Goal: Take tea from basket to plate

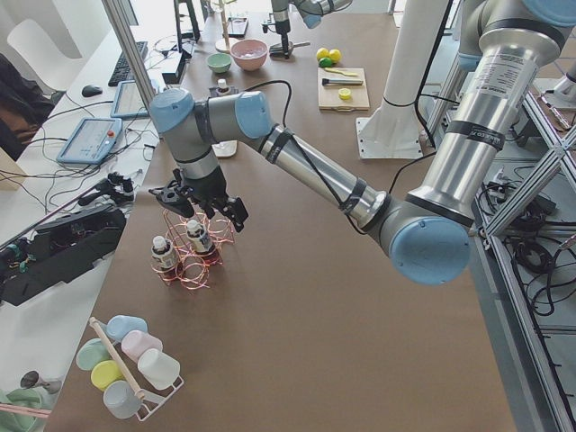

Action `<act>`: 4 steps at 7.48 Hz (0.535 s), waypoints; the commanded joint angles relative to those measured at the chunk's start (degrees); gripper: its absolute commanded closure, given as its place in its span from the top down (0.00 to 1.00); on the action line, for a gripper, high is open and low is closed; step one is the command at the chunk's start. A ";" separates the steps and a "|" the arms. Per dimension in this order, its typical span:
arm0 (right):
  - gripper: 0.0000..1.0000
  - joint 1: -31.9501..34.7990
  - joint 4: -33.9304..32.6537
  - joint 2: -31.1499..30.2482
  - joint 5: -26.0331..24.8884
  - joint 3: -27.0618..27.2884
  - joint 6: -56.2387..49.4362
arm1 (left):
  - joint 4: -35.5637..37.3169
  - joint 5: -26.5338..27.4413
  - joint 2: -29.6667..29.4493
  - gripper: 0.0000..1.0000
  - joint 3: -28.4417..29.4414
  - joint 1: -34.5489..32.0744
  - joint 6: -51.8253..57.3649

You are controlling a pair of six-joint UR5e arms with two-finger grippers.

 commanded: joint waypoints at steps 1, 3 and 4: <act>1.00 9.88 -5.56 -9.84 0.21 -3.25 -11.30 | -11.47 -0.46 17.64 0.99 -5.90 -2.83 26.88; 1.00 21.38 -19.41 -8.56 -6.07 -5.02 -32.52 | -34.66 -1.87 33.84 0.99 -5.83 -5.66 35.24; 1.00 26.66 -25.14 -6.02 -6.81 -4.24 -34.62 | -37.90 -1.35 36.26 0.99 -5.30 -5.15 35.26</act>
